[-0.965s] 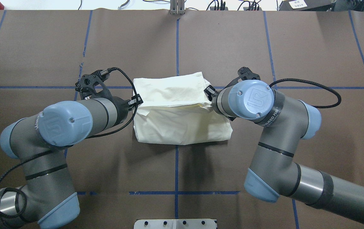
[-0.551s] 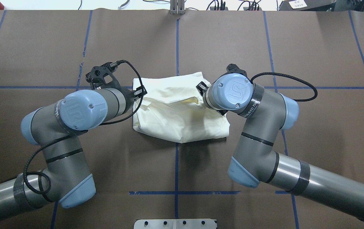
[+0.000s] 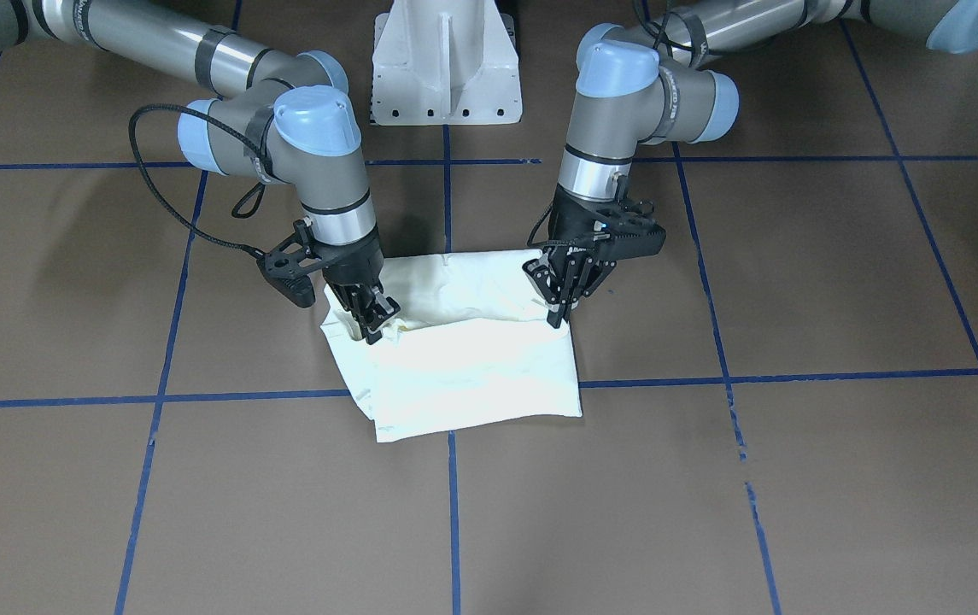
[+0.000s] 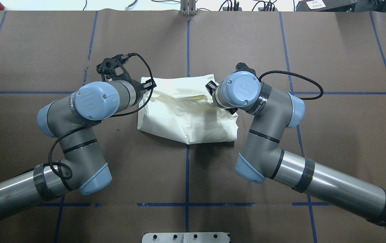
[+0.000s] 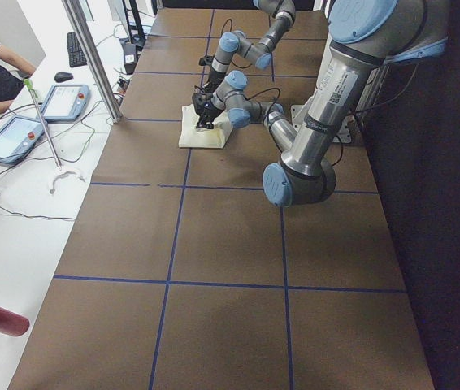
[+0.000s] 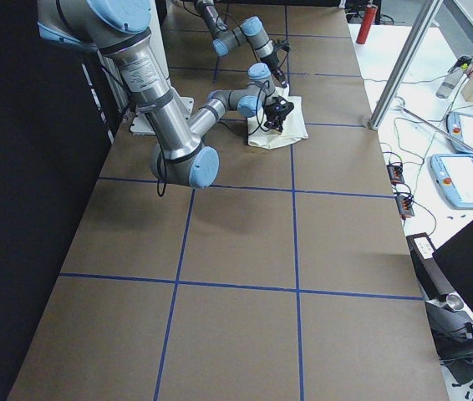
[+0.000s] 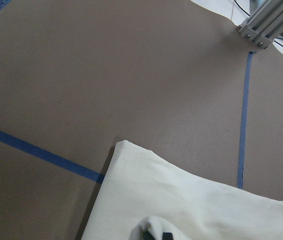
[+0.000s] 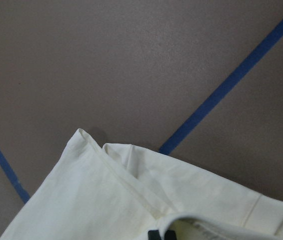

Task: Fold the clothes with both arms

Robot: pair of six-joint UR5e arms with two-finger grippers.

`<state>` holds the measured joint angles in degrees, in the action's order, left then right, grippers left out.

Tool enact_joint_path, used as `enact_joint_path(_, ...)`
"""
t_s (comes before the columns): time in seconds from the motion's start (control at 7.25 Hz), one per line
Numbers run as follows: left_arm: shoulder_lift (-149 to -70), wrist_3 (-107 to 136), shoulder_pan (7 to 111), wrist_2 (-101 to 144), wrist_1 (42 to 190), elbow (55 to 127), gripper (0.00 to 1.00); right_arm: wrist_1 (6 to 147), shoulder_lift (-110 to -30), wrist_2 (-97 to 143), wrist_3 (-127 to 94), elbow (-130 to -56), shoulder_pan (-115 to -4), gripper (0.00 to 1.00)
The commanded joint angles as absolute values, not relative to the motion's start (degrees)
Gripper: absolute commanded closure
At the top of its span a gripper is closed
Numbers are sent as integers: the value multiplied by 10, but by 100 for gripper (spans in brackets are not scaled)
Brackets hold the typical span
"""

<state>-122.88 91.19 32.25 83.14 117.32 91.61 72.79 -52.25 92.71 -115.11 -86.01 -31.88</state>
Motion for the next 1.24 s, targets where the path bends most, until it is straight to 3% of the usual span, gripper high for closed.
enact_joint_path(0.0,-1262,882,351,831,1211,854,92,713,-516,930,-1143,-838,-322,100)
enact_joint_path(0.14,-1261,868,365,833,1226,849,82,712,-516,931,-1134,-832,-326,100)
enact_joint_path(0.28,-1261,864,373,840,1255,842,63,712,-516,931,-1131,-830,-329,100)
enact_joint_path(0.41,-1258,863,390,889,1303,845,56,712,-516,932,-1124,-824,-332,100)
enact_joint_path(0.55,-1236,862,398,916,1335,845,64,712,-516,933,-1124,-822,-333,100)
enact_joint_path(0.69,-1197,832,398,918,1381,843,100,712,-512,932,-1124,-821,-334,100)
enact_joint_path(1.1,-1185,750,397,980,1485,781,100,712,-512,932,-1124,-821,-335,100)
